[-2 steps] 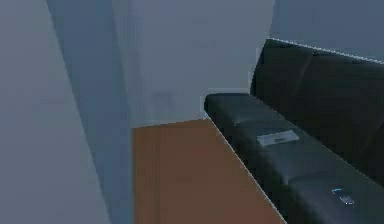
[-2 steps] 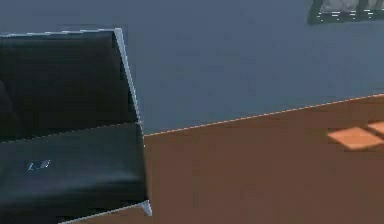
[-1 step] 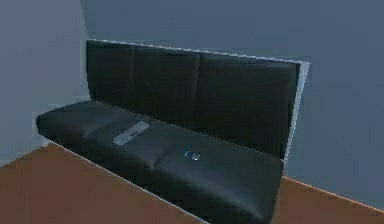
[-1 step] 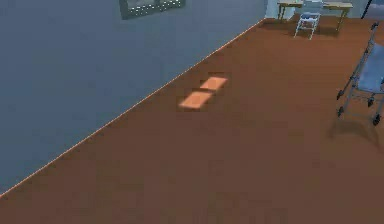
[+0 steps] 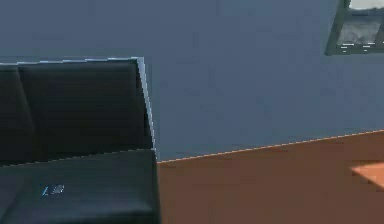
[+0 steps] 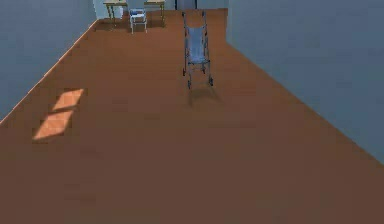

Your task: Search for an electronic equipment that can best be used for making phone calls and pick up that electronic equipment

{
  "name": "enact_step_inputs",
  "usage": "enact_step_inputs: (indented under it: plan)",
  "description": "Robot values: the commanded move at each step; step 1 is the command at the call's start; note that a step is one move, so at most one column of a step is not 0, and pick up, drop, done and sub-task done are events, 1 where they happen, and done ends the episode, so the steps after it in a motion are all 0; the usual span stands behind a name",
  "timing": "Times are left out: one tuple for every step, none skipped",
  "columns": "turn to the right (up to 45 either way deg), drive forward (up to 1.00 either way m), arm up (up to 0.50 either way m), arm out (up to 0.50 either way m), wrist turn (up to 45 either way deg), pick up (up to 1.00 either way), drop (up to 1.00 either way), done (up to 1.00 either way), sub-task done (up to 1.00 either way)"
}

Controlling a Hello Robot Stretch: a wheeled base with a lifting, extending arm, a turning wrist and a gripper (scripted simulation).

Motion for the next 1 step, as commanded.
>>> enact_step_inputs:
  plan:
    - [0.0,0.35,0.0,0.0,0.0,0.0,0.0,0.0,0.0]
